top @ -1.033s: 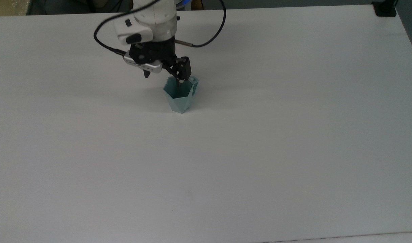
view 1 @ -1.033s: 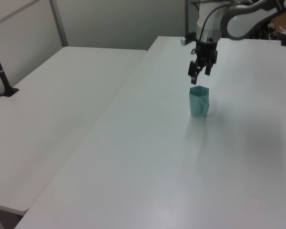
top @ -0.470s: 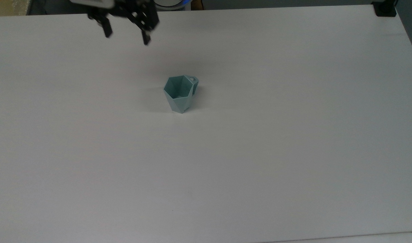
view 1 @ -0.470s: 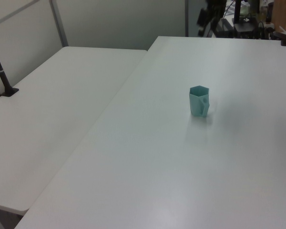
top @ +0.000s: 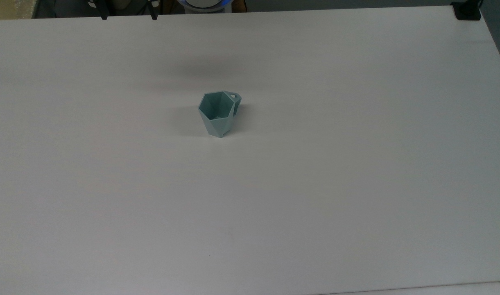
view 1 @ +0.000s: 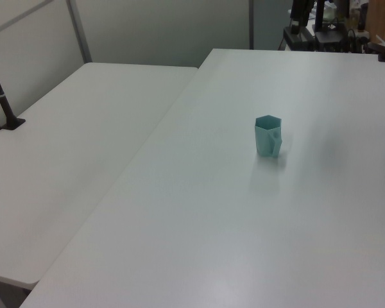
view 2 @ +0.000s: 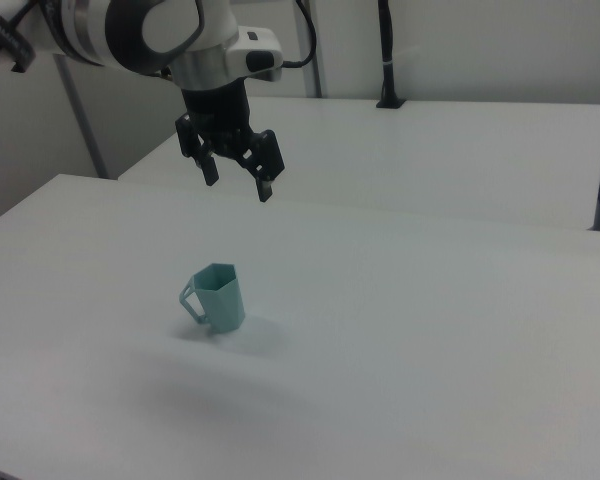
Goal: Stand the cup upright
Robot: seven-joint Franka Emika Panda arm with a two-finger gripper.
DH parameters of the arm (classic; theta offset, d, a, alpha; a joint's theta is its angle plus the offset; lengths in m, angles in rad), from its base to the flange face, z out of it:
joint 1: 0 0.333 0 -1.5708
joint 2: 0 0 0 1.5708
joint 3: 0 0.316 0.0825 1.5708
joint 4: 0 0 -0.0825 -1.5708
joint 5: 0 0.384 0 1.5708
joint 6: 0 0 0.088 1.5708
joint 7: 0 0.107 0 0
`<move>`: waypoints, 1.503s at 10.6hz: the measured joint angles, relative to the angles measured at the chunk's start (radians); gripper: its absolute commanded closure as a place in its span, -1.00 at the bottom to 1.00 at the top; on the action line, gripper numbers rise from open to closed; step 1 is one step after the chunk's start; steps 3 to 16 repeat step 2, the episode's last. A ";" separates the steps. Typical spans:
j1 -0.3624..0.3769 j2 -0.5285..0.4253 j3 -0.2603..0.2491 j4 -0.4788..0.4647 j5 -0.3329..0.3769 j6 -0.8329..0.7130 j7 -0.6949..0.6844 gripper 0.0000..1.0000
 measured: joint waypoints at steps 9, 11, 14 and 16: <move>0.004 -0.001 0.003 0.001 -0.019 -0.043 -0.005 -1.00; 0.004 -0.001 0.003 0.001 -0.019 -0.043 -0.005 -1.00; 0.004 -0.001 0.003 0.001 -0.019 -0.043 -0.005 -1.00; 0.004 -0.001 0.003 0.001 -0.019 -0.043 -0.005 -1.00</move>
